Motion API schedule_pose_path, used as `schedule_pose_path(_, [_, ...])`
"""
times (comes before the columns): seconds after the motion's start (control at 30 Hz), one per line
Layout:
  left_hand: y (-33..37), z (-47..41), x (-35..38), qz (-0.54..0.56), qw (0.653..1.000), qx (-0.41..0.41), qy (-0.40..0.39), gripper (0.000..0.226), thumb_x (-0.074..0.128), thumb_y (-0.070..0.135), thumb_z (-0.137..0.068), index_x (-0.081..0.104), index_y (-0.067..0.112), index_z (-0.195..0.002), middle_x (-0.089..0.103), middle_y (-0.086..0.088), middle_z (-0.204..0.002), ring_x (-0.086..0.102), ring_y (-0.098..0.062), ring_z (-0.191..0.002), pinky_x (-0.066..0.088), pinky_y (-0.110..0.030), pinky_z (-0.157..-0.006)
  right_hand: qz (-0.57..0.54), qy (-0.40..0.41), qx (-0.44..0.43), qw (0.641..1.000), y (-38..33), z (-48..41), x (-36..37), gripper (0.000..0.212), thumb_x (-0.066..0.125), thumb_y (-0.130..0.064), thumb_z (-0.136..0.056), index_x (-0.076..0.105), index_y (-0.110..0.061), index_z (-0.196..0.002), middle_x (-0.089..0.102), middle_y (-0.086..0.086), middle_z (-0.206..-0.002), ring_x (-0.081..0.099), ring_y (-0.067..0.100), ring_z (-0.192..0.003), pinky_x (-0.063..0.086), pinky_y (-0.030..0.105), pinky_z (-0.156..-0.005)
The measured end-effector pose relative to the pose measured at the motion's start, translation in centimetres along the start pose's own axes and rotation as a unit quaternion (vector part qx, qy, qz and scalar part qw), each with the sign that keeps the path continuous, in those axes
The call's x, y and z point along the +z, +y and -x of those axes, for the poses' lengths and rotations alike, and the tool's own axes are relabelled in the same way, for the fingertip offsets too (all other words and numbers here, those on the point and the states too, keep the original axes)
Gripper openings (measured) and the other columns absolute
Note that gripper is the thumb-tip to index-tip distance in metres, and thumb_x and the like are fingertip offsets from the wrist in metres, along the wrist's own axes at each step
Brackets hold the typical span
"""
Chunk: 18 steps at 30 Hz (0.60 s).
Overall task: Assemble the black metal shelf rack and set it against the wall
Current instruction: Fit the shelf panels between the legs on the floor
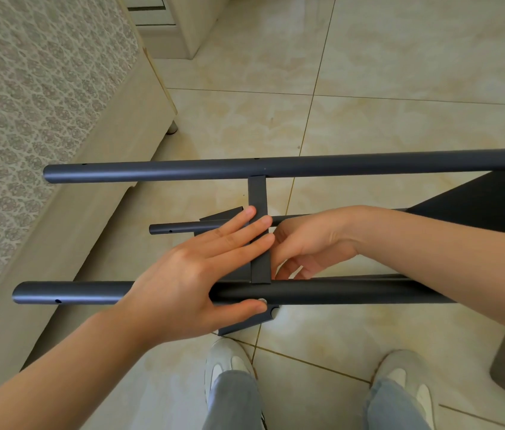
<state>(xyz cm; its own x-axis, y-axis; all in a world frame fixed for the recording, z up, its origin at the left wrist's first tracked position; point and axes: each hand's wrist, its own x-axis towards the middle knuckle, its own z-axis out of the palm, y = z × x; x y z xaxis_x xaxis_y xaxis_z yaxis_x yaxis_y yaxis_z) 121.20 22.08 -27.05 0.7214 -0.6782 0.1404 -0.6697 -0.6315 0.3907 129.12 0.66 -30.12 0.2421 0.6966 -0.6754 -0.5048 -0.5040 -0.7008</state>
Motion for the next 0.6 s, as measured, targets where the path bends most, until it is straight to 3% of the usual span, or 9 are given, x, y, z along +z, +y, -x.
schedule_pose_path(0.17, [0.06,0.02,0.00,-0.001,1.000,-0.001,0.001,0.073,0.066,0.053,-0.088,0.044,0.020,-0.149,0.038,0.005,-0.159,0.027,-0.015,-0.151,0.043,-0.047,-0.112,-0.003,0.004,0.020,1.000,0.06,0.45,-0.32,0.027,0.065,-0.013,-0.092,0.068,0.001,-0.115,0.071,0.012,-0.099,0.067,0.021,-0.090,0.058,0.034,-0.081])
schedule_pose_path(0.33, [0.01,-0.04,-0.08,-0.008,1.000,0.003,0.004,0.072,0.065,0.053,-0.088,0.044,0.020,-0.148,0.038,0.004,-0.159,0.027,-0.014,-0.151,0.041,-0.042,-0.113,0.003,0.015,0.006,1.000,0.16,-0.01,0.26,0.034,0.065,-0.015,-0.092,0.065,0.000,-0.123,0.066,0.019,-0.122,0.063,0.023,-0.099,0.056,0.037,-0.087])
schedule_pose_path(0.5, [0.01,-0.03,0.04,-0.003,1.000,0.002,0.004,0.072,0.065,0.052,-0.088,0.043,0.020,-0.149,0.037,0.005,-0.159,0.027,-0.015,-0.151,0.041,-0.043,-0.113,-0.010,0.002,0.019,1.000,0.13,0.67,-0.30,0.023,0.064,-0.013,-0.093,0.070,-0.002,-0.111,0.070,0.012,-0.102,0.065,0.023,-0.094,0.057,0.038,-0.082])
schedule_pose_path(0.6, [-0.09,-0.01,0.04,-0.003,1.000,0.000,0.004,0.072,0.065,0.053,-0.088,0.045,0.019,-0.149,0.037,0.005,-0.159,0.027,-0.015,-0.151,0.042,-0.044,-0.113,0.020,0.012,0.025,0.999,0.12,0.22,0.03,0.031,0.063,-0.016,-0.094,0.066,-0.003,-0.122,0.069,0.017,-0.117,0.064,0.022,-0.097,0.054,0.044,-0.092])
